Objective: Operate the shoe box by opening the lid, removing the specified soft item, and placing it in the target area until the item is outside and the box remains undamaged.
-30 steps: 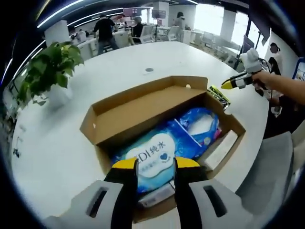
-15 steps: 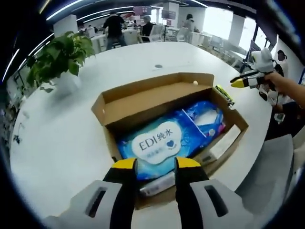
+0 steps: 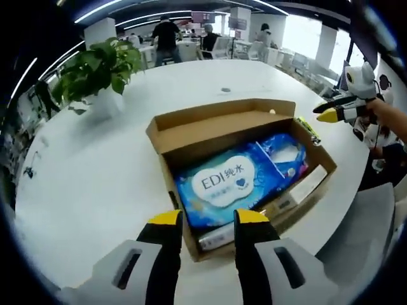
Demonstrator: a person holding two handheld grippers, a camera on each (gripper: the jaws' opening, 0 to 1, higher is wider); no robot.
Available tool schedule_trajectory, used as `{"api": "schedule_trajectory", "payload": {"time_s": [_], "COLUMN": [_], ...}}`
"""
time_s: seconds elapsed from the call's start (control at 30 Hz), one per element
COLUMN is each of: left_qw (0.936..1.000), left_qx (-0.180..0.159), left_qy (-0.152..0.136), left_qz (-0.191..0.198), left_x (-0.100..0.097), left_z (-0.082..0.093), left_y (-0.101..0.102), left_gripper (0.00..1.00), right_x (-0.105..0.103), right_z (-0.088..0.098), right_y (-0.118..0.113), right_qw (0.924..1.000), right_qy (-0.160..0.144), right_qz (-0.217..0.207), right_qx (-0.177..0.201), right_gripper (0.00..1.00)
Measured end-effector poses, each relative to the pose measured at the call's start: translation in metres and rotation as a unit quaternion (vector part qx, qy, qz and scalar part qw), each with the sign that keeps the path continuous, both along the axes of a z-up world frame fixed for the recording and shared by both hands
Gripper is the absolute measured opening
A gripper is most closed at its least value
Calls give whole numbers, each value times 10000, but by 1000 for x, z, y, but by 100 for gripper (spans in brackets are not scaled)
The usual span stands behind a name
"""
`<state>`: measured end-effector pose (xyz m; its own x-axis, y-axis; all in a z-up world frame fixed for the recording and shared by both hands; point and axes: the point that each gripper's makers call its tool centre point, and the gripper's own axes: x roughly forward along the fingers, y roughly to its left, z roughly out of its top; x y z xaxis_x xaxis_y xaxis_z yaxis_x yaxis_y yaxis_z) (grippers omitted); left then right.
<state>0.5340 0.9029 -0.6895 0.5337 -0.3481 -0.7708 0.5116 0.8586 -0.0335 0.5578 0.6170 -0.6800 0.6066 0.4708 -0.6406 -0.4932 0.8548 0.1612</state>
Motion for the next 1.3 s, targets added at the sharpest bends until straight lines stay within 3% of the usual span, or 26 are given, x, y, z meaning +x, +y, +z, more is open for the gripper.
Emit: {"api": "schedule_trajectory", "payload": {"time_s": [0.43, 0.77, 1.3], "left_qw": [9986, 9968, 9950], "left_qx": [87, -93, -170], "left_qy": [119, 236, 290], "left_qz": [504, 764, 946], "left_x": [-7, -10, -10], "left_z": [-20, -34, -35], "left_y": [26, 26, 27], "left_gripper": [23, 4, 3], "right_x": [2, 4, 11], "right_z": [-4, -10, -41], "right_y": [53, 88, 126], "right_qw": [9985, 9962, 9934], "right_qy": [-25, 32, 362], "right_qz": [536, 856, 1082], "right_qx": [62, 132, 114], "right_gripper": [27, 26, 25]}}
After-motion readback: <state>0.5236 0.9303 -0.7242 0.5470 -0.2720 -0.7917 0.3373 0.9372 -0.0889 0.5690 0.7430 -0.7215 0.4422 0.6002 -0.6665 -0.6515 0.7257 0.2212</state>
